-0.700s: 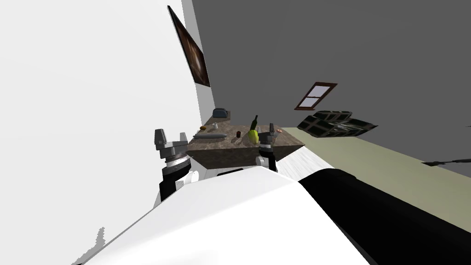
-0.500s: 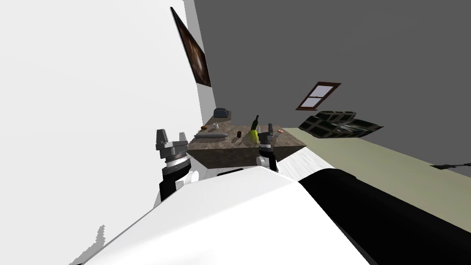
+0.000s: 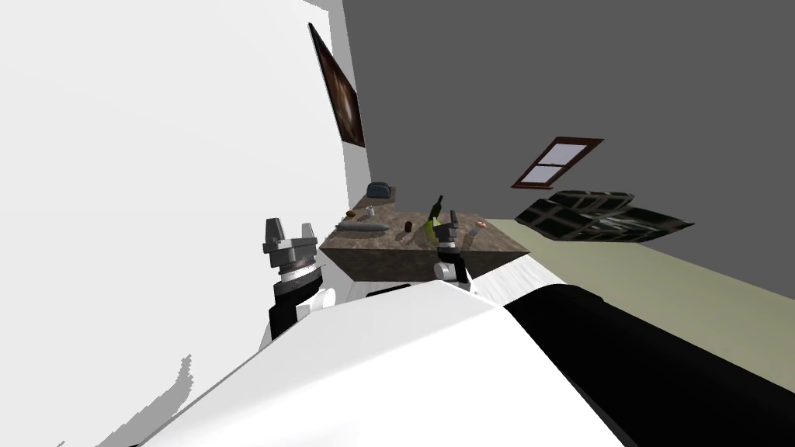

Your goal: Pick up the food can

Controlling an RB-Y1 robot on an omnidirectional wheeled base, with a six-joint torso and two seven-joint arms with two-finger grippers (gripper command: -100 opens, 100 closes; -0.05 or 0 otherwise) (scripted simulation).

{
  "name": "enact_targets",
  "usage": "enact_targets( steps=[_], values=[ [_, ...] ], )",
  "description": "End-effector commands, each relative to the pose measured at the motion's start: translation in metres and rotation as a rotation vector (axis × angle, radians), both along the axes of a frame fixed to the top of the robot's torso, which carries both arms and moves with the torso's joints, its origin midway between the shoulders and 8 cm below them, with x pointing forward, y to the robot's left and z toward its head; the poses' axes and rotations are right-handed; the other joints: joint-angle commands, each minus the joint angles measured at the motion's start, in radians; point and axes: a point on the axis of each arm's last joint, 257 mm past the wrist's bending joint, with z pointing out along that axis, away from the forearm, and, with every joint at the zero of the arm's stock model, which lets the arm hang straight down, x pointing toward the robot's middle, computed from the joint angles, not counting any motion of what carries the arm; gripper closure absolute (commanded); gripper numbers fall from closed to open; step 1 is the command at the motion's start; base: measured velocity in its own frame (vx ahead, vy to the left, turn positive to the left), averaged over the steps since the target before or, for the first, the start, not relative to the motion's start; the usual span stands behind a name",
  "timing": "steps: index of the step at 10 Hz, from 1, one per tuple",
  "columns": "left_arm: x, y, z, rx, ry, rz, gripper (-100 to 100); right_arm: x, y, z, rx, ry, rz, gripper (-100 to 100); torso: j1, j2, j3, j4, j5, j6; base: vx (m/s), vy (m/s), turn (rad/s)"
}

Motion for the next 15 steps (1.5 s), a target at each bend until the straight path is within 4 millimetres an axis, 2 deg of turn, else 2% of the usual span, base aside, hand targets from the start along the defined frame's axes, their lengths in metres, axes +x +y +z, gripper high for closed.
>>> enact_targets(
  steps=[1, 9, 10, 14, 15],
  values=[
    [0.000, 0.000, 0.000, 0.000, 0.000, 0.000, 0, 0.013, -0.004, -0.011, 0.065, 0.032, 0.037, -100, 0.000, 0.000, 0.000, 0.000, 0.000, 0.000, -0.010, -0.004, 0.171],
    [0.000, 0.000, 0.000, 0.000, 0.000, 0.000, 0, 0.065, -0.027, -0.081, 0.418, 0.182, 0.177, -100, -0.002, 0.000, 0.000, 0.000, 0.000, 0.000, -0.009, -0.021, 0.124],
    [0.000, 0.000, 0.000, 0.000, 0.000, 0.000, 0, 0.065, -0.027, -0.081, 0.418, 0.182, 0.177, -100, -0.002, 0.000, 0.000, 0.000, 0.000, 0.000, -0.005, -0.025, 0.064],
    [0.000, 0.000, 0.000, 0.000, 0.000, 0.000, 0, 0.094, -0.032, -0.124, 0.636, 0.263, 0.241, -100, -0.003, 0.000, 0.000, 0.000, -0.001, 0.001, -0.009, -0.037, 0.122],
    [0.000, 0.000, 0.000, 0.000, 0.000, 0.000, 0, 0.094, -0.032, -0.124, 0.643, 0.262, 0.245, -100, -0.003, 0.000, 0.000, 0.000, -0.001, 0.001, -0.013, -0.037, 0.054]
  ],
)
